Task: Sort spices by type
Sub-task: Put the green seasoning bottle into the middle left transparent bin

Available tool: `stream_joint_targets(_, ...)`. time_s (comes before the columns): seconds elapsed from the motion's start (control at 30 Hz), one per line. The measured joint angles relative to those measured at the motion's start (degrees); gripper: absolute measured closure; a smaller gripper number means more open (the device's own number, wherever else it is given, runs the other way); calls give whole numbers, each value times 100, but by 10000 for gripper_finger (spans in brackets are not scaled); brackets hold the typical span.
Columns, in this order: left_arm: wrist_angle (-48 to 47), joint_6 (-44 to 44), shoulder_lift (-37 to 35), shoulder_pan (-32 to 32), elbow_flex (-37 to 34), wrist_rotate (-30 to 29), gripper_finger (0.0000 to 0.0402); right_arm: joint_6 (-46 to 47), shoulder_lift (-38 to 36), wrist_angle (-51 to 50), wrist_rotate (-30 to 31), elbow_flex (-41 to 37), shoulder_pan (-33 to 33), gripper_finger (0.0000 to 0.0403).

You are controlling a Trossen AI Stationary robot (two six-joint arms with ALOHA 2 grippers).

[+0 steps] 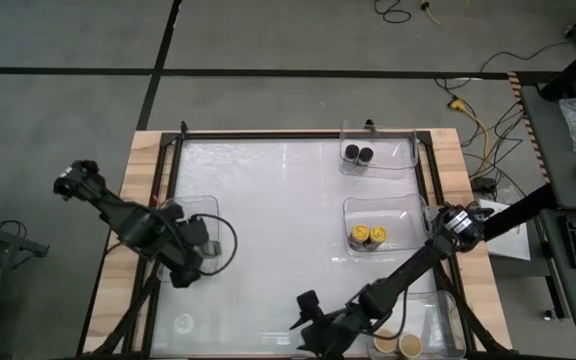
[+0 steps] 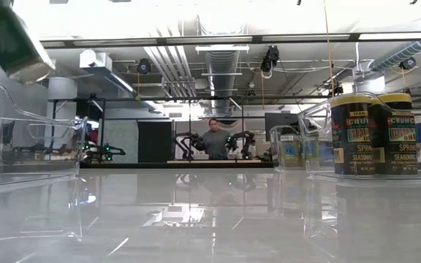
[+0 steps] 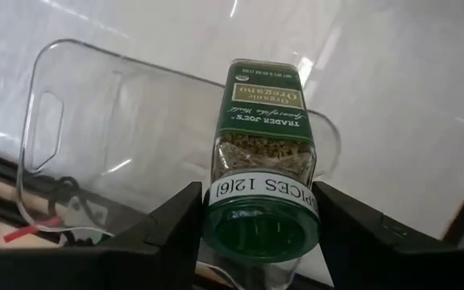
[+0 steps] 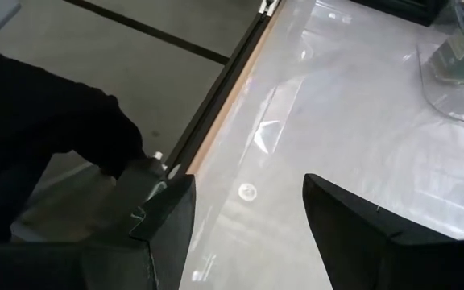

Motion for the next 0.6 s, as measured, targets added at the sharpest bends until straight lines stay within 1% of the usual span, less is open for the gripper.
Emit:
stream_joint_targets(0.1, 16, 64, -62, 10, -203, -1, 213, 0, 0, 1, 0, -2, -60, 184)
stream_joint_targets(0.2, 8, 536, -18, 10, -274, -2, 213, -2, 0, 21, 1, -2, -130, 184)
stream_joint_targets(0.47, 13, 2859, 396, 14, -279, -156, 213, -63, 0, 38, 2, -2, -361, 184)
stream_joint_targets(0.6, 13, 3619, 600, 14, -287, -199, 213, -270, 0, 39, 4, -2, -466, 184)
